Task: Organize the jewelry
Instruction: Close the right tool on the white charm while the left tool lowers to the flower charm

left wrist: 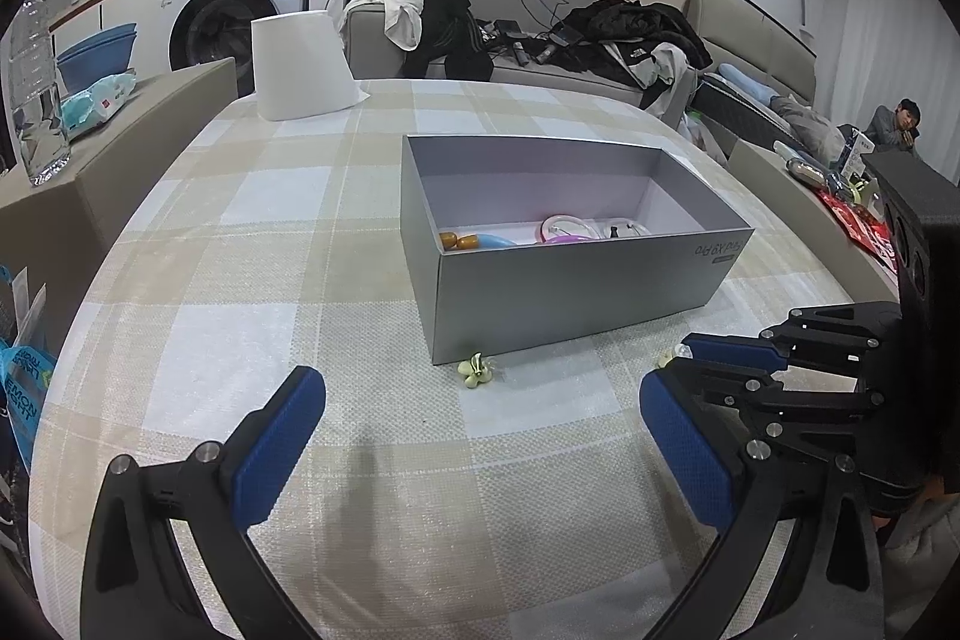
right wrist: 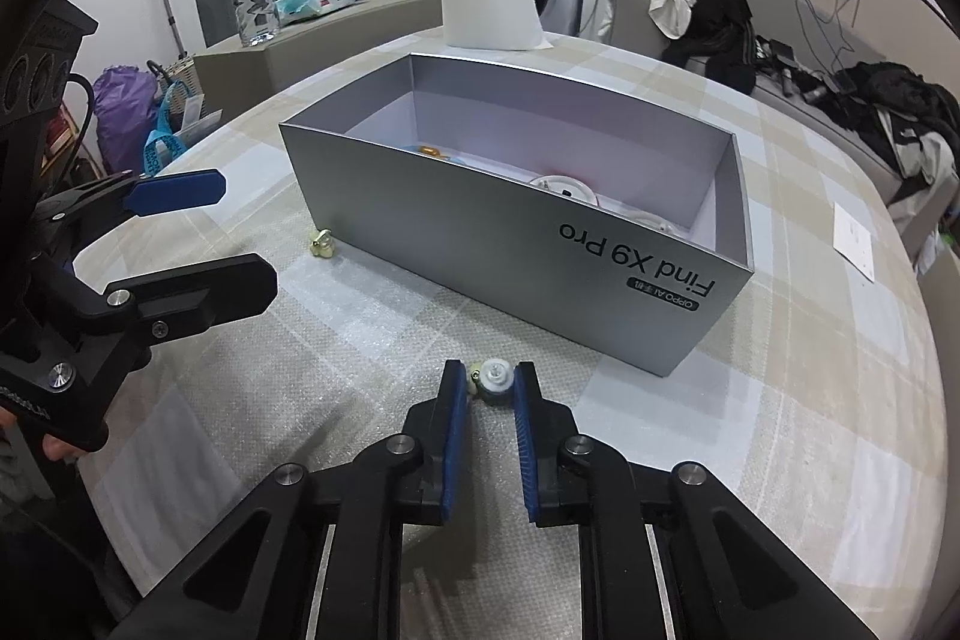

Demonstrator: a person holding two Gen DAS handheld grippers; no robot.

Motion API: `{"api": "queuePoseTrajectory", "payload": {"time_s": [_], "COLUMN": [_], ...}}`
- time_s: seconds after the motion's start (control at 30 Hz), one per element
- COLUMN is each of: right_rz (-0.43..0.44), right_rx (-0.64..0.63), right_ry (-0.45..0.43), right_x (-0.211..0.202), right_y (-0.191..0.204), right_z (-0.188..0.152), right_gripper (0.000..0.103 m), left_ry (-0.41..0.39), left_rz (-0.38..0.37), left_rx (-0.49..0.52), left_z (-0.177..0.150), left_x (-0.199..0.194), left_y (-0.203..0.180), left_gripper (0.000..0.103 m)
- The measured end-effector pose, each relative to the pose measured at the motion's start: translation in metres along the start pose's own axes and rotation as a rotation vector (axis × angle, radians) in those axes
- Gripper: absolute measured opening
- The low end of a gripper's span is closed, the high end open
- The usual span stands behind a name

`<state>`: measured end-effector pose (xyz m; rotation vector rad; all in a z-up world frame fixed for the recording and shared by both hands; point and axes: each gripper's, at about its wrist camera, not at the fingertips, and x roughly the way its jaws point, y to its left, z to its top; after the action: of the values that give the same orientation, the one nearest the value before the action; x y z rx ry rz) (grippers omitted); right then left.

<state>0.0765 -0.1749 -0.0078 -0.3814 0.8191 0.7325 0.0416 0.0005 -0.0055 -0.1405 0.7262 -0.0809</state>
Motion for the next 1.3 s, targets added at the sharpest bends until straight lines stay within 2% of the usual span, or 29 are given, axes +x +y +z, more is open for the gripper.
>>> {"api": "queuePoseTrajectory", "payload": {"time_s": [0.1, 0.4, 0.7, 0.8, 0.97, 1.07, 1.3], "right_rz": [0.005, 0.014, 0.049, 0.053, 0.06, 0.067, 0.073], "right_rx": [0.001, 0.0, 0.044, 0.062, 0.063, 0.056, 0.054], "right_ry": [-0.009, -0.021, -0.103, -0.118, -0.124, -0.121, -0.12], "right_x": [-0.002, -0.006, -0.025, -0.029, -0.032, -0.032, -0.033], "right_y": [-0.001, 0.0, -0.006, -0.01, -0.011, -0.011, -0.011], "right_z": [0.0, -0.001, -0.007, -0.005, -0.004, -0.005, -0.004], "right_gripper": [0.011, 0.01, 0.01, 0.01, 0.01, 0.01, 0.01], "left_ry": [0.001, 0.006, 0.069, 0.091, 0.147, 0.145, 0.152], "left_rz": [0.003, 0.002, -0.021, -0.031, -0.031, -0.014, 0.009], "left_rx": [0.006, 0.009, 0.024, 0.03, 0.035, 0.038, 0.032], "left_z": [0.0, -0.001, -0.001, -0.001, -0.002, 0.0, 0.002], "left_x": [0.0, 0.001, 0.009, 0.013, 0.023, 0.024, 0.025], "left_y": [-0.001, -0.001, -0.004, -0.005, -0.007, -0.007, -0.005], "left_gripper": [0.102, 0.102, 0.102, 0.092, 0.053, 0.043, 0.029]}}
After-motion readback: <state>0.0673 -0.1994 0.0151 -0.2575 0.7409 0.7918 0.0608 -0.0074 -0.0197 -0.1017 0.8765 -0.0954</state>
